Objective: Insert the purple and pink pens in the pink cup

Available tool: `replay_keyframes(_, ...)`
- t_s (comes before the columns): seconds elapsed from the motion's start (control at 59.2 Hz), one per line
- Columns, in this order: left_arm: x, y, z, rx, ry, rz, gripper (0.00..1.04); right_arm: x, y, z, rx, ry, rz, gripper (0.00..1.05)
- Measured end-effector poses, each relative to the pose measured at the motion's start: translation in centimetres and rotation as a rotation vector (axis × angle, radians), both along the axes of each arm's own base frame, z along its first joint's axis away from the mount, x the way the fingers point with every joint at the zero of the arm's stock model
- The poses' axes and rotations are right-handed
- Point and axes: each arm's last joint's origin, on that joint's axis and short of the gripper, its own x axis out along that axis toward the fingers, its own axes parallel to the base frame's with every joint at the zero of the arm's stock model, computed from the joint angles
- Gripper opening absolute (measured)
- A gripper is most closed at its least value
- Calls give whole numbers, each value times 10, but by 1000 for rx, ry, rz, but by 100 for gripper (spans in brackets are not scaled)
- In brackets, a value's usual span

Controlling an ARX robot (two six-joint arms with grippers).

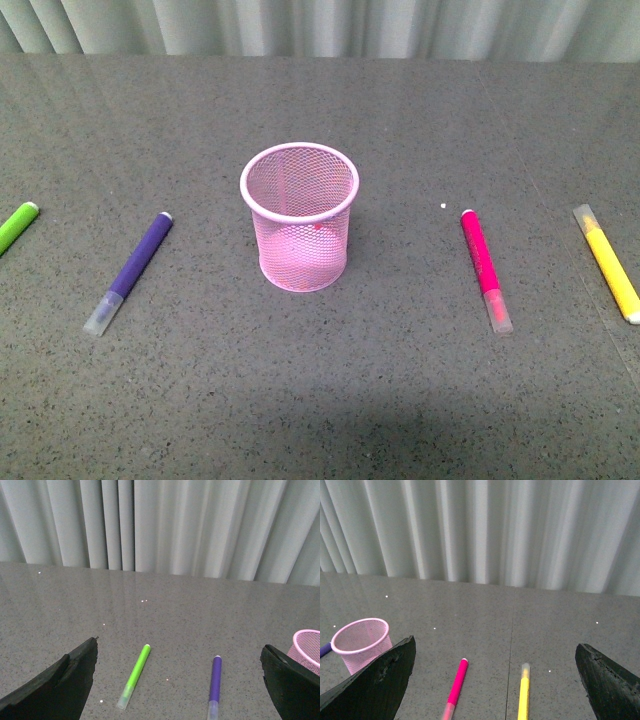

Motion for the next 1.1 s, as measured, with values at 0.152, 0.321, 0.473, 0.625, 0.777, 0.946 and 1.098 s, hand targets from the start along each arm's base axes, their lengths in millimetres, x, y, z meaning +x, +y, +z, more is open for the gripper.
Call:
replay_keyframes(0.152, 0, 0, 0, 0, 0, 0, 97, 0, 0, 0, 0, 0, 0, 97)
replay_keyframes(0.321, 0, 0, 0, 0, 0, 0, 97, 0, 0, 0, 0, 0, 0, 97)
replay_keyframes(0.473, 0, 0, 0, 0, 0, 0, 97, 0, 0, 0, 0, 0, 0, 97)
replay_keyframes(0.625, 0, 0, 0, 0, 0, 0, 97, 0, 0, 0, 0, 0, 0, 97)
replay_keyframes(0.777, 0, 0, 0, 0, 0, 0, 97, 0, 0, 0, 0, 0, 0, 97)
replay_keyframes(0.946, 0, 0, 0, 0, 0, 0, 97, 0, 0, 0, 0, 0, 0, 97)
replay_keyframes(1.098, 0, 0, 0, 0, 0, 0, 97, 0, 0, 0, 0, 0, 0, 97)
